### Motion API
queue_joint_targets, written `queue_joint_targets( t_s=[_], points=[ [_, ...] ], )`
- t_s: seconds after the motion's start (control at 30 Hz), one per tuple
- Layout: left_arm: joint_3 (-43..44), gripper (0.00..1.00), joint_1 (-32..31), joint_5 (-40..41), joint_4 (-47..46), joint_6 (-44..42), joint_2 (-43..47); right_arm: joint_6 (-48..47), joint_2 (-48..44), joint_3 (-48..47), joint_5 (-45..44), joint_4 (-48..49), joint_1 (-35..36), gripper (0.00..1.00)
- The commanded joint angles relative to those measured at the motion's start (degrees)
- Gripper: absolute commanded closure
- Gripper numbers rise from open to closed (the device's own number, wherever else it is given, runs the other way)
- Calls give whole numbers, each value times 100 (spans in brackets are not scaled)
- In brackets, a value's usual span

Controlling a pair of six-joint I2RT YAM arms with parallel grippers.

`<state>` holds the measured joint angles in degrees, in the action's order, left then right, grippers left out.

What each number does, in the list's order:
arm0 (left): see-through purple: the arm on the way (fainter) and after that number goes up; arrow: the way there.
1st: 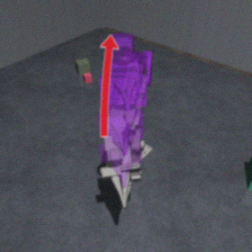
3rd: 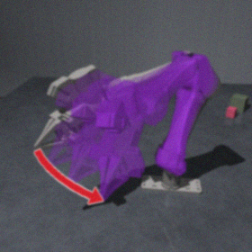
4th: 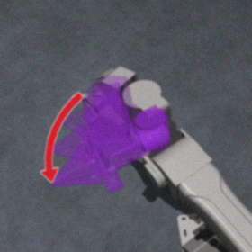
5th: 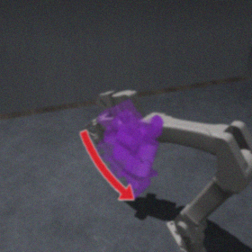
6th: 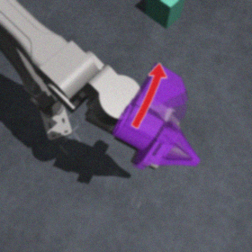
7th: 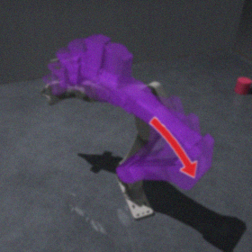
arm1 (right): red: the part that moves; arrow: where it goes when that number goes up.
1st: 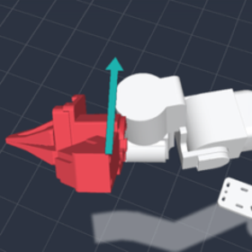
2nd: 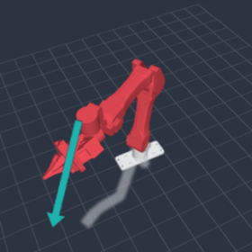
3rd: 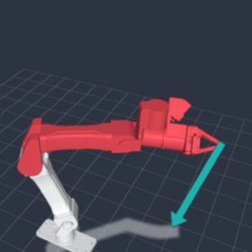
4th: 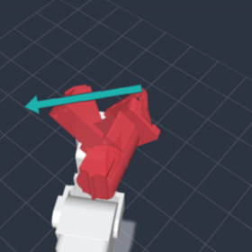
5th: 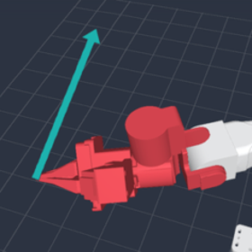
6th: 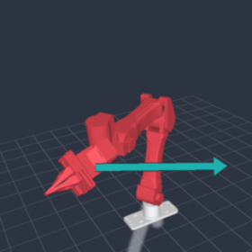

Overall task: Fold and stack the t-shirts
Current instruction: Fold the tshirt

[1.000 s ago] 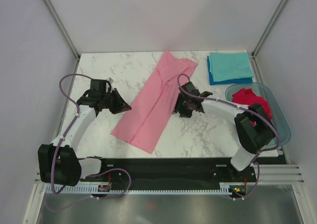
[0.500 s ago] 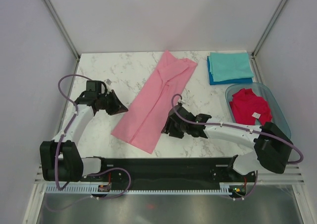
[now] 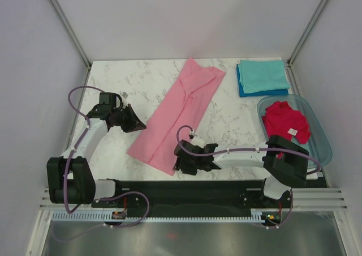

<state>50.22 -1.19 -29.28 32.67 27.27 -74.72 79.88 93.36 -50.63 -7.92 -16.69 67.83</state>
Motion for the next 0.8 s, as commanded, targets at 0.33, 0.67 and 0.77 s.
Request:
queue_joint_targets(
  t_s=[0.33,0.67,0.77],
  points=[
    [-56,95,110,-236,-190,-222,124,142,516,-272,-175,465,142,48],
    [-126,94,110,-254,-234,-336,326,-323,666,-193,142,500,142,78],
    [-179,94,93,-665,-234,-397,335,-472,544,-105,159,500,125,96]
  ],
)
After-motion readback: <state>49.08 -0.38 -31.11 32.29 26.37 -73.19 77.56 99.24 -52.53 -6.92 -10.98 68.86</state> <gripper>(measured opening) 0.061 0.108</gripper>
